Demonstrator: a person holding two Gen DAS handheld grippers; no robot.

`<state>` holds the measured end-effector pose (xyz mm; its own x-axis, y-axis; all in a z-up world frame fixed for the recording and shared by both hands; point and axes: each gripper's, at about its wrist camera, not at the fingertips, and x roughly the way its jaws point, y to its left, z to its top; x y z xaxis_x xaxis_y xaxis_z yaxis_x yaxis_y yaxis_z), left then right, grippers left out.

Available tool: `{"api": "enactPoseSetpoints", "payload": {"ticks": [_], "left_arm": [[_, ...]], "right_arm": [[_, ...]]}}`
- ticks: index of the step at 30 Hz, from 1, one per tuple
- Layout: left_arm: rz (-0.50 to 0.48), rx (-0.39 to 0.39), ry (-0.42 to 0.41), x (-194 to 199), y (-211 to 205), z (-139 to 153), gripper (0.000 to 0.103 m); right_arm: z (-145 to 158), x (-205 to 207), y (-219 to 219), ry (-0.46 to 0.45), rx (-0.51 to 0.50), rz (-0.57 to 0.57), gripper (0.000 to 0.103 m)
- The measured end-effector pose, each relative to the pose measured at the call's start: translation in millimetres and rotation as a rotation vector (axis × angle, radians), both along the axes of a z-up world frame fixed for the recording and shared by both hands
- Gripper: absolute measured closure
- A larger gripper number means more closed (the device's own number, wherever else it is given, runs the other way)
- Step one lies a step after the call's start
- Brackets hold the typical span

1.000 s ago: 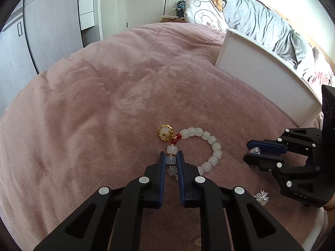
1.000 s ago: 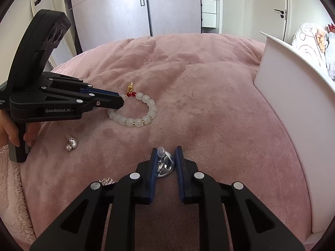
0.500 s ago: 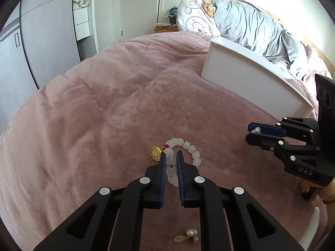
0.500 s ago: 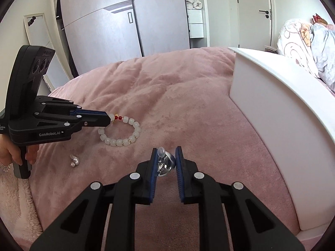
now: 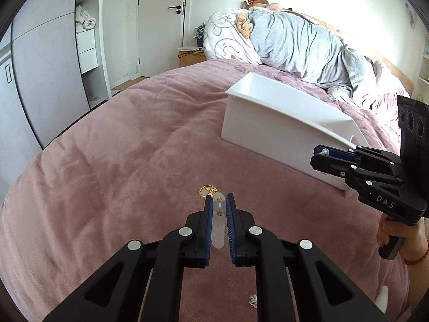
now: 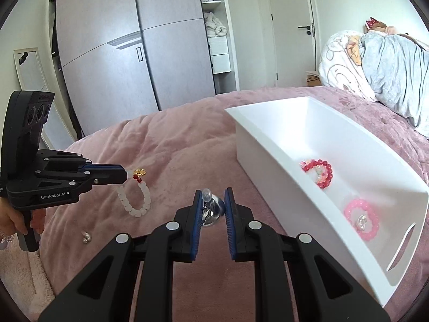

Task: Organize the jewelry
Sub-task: 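Carry the white bracelet with the left tool over the white box while the right tool carries the pendant there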

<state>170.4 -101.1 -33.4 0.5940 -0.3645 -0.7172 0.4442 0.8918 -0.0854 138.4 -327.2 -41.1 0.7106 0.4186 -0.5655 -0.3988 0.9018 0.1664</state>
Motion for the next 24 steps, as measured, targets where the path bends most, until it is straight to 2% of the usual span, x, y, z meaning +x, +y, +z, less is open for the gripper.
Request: {"api": "enactPoseSetpoints", "payload": {"ticks": [5,16,24], "left_arm": [[-0.035,-0.031,-0.023,6.7,-19.2,20.3,0.088],[-0.111,0.001,-0.089,30.7,-67.5,74.8,0.088],[-0.156,-0.053,-0.102,58.9,-102.9,113.1,0.088]], "right_arm": [[13.9,-2.1,-21.6,-0.043,-0.006,-0.042,0.086],[40.7,5.9,-78.3,-0.066,0.038,-0.169,0.086],[44.7,14.9,-116.9,-0.073,0.038,-0.237,0.086]]}}
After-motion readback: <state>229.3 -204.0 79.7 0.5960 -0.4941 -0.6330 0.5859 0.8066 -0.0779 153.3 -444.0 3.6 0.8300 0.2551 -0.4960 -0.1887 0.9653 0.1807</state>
